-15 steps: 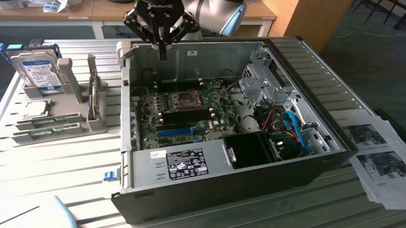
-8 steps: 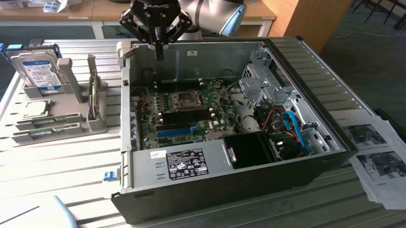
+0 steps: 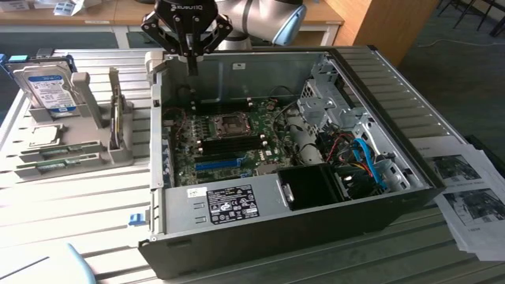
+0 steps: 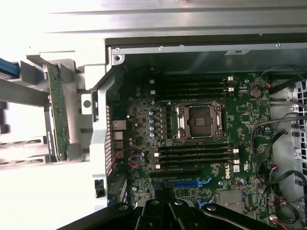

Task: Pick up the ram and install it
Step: 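Reach for the ram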

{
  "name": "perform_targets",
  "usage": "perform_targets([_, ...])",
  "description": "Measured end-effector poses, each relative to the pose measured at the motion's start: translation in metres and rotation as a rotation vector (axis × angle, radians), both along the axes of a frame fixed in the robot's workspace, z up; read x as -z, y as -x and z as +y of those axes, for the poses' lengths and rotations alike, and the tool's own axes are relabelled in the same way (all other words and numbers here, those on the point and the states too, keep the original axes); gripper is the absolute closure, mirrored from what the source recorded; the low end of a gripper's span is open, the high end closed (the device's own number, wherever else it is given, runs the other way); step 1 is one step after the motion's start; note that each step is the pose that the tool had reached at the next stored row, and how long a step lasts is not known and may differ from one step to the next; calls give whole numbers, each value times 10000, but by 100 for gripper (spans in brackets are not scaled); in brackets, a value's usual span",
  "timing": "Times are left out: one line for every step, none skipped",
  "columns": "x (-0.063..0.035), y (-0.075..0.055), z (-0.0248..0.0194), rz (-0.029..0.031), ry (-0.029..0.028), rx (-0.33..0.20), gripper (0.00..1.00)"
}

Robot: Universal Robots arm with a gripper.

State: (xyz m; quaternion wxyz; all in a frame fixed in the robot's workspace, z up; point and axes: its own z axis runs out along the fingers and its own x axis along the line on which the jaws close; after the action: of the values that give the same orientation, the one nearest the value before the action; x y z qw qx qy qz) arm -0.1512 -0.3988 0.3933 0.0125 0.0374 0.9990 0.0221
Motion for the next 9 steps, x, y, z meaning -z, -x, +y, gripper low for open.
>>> perform_targets([0, 11, 0, 1, 1, 0, 91])
perform_targets([0, 22, 0, 0, 1, 0, 91])
perform_targets([0, 33, 0, 0, 1, -1, 91])
perform_targets([0, 45, 0, 0, 1, -1, 91])
perform_targets([0, 57, 0, 0, 0, 0, 91])
perform_targets([0, 69, 0, 0, 0, 0, 91])
perform_targets([0, 81, 0, 0, 1, 0, 91])
perform_targets([0, 94, 0, 0, 0, 0, 91])
perform_targets([0, 106, 0, 0, 0, 0, 91])
